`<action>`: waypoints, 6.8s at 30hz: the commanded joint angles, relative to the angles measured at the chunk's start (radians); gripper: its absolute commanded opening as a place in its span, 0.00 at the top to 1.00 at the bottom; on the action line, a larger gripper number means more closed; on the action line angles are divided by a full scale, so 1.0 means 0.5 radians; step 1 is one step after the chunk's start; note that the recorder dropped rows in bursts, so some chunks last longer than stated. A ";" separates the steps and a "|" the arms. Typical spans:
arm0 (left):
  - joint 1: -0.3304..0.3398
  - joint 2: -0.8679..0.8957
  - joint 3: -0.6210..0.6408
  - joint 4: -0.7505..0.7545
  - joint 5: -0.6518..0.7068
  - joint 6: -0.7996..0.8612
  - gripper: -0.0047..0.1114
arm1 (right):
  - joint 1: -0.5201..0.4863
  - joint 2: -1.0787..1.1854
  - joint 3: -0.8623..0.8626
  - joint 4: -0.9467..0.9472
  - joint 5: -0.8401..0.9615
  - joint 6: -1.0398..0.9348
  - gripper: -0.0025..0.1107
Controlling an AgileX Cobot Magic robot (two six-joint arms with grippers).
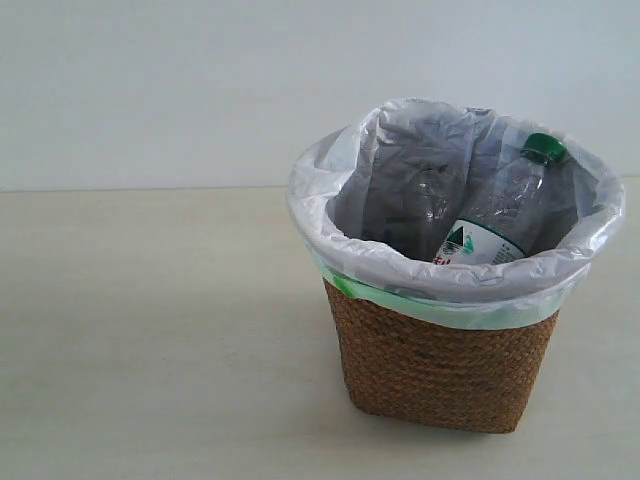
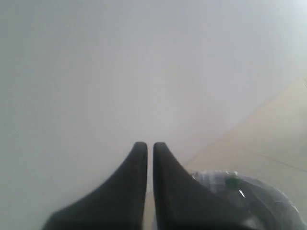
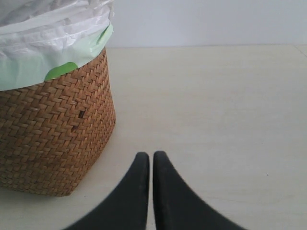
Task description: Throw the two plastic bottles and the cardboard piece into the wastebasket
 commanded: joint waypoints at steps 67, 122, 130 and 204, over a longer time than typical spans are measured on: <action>0.404 -1.373 1.844 0.364 -0.761 -0.454 0.93 | -0.012 -0.009 0.001 -0.012 -0.015 -0.009 0.98; 0.857 -1.977 2.663 0.865 -0.761 -1.024 0.93 | -0.012 -0.009 0.001 -0.012 -0.015 -0.009 0.98; 0.857 -1.977 2.663 1.028 -0.447 -1.039 0.93 | -0.012 -0.009 0.001 -0.012 -0.015 -0.009 0.98; 0.861 -1.977 2.663 1.032 -0.357 -1.076 0.93 | -0.012 -0.009 0.001 -0.012 -0.015 -0.009 0.98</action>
